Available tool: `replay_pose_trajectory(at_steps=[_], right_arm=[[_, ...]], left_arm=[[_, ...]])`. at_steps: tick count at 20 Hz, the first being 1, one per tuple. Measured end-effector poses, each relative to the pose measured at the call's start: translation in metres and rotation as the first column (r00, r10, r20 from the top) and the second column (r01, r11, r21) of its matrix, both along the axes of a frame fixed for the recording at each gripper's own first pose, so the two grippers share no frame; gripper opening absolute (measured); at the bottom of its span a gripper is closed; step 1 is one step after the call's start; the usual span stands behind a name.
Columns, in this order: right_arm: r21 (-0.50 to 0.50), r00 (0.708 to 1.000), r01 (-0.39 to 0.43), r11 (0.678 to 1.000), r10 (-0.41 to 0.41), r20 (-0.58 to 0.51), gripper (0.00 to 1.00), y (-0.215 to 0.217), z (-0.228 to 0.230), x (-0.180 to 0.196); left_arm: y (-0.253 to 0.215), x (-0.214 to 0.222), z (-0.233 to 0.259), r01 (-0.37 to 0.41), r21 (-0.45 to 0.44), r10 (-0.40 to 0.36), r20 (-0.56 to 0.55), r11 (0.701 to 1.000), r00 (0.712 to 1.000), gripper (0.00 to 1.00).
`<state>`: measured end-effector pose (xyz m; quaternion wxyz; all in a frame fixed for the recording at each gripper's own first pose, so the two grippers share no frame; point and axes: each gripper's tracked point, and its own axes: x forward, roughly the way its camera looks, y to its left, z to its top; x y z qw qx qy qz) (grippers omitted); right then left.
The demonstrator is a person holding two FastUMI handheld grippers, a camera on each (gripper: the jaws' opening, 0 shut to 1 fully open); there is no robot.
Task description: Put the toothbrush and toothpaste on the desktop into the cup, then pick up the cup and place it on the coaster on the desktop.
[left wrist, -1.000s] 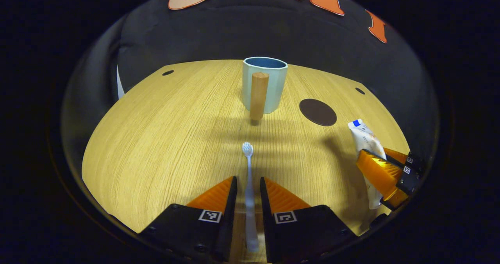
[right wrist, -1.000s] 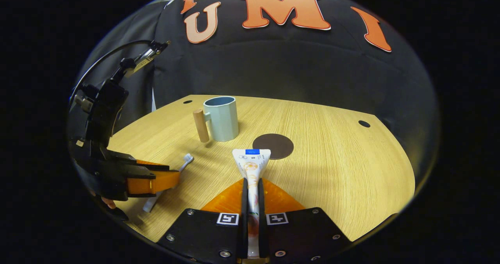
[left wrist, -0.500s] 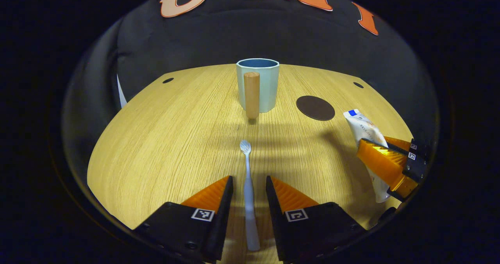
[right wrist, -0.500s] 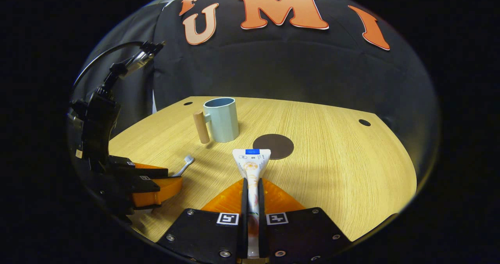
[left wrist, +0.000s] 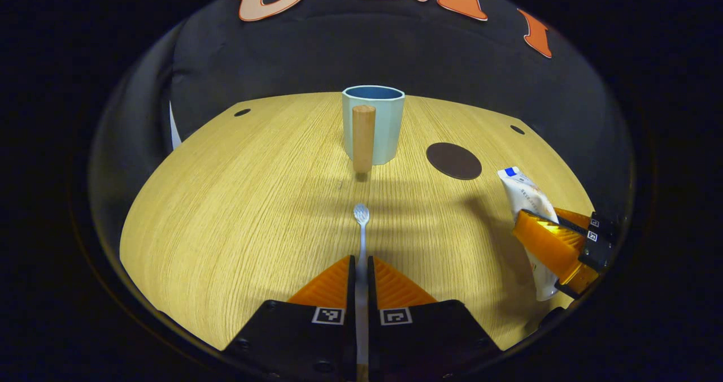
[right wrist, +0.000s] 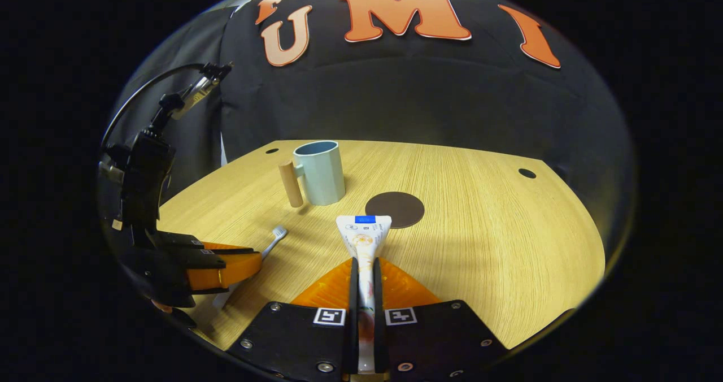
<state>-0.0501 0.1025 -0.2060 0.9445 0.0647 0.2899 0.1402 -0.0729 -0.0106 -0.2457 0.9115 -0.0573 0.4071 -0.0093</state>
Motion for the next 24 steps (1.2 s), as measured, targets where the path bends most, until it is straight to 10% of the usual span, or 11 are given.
replay_pose_trajectory(at_steps=[12,24], right_arm=[[0.022,0.999,0.029,0.999,-0.029,0.029,0.11,-0.01,0.016,0.011],[0.009,0.984,-0.004,1.0,0.002,0.176,0.11,-0.002,0.061,0.031]], left_arm=[[0.004,0.006,0.006,0.037,-0.057,-0.029,0.132,0.998,0.991,0.04],[0.011,0.028,0.066,0.063,-0.043,-0.036,0.456,0.997,0.889,0.04]])
